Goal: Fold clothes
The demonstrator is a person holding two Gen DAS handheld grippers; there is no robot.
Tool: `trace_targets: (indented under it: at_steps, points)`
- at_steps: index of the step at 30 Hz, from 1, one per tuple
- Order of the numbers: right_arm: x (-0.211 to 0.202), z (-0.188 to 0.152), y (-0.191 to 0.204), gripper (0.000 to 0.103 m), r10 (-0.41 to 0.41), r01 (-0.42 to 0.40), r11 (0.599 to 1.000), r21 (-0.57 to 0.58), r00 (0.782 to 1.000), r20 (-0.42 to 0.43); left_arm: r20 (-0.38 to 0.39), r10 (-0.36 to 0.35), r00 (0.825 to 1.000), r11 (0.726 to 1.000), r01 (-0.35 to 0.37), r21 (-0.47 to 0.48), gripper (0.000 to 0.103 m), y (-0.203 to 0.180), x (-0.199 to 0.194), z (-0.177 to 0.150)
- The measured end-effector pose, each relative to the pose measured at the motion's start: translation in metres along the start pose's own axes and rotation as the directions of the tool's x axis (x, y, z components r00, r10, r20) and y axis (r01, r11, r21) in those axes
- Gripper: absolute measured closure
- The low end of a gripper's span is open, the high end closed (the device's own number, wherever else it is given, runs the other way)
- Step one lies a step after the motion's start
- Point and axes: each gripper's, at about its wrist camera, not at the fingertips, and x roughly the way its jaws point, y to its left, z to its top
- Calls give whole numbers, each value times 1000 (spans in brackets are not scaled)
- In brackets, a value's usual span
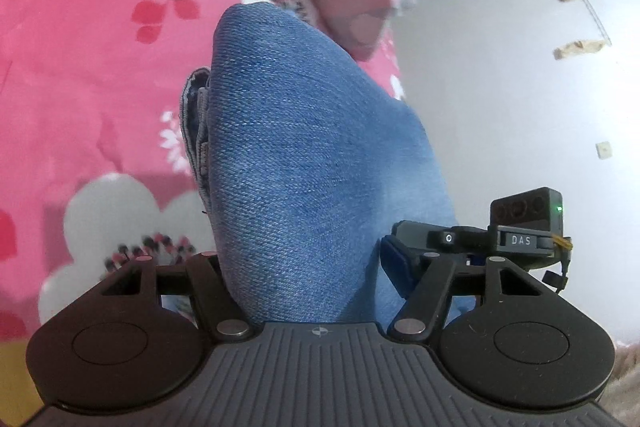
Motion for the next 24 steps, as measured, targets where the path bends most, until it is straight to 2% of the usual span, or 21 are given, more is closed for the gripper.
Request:
trace_targets:
  at_steps: [5, 10, 18, 24]
  points:
    - [-47, -23, 44, 68, -10, 10, 1000, -11, 998, 57, -29, -6, 1000, 998, 8, 57, 37, -47, -34, -12]
    - [-87, -40, 61, 68, -5, 4, 1000, 3, 992, 129, -42, -16, 999, 993, 21, 119, 37, -84, -45, -25]
    - [-149, -50, 48, 68, -19, 20, 1000, -2, 981, 191, -62, -40, 997, 982, 50, 179, 37, -128, -16, -33]
    - [-206, -50, 23, 68, -11, 15, 1000, -14, 975, 222, -66, -32, 997, 979, 44, 198, 37, -171, 31, -47]
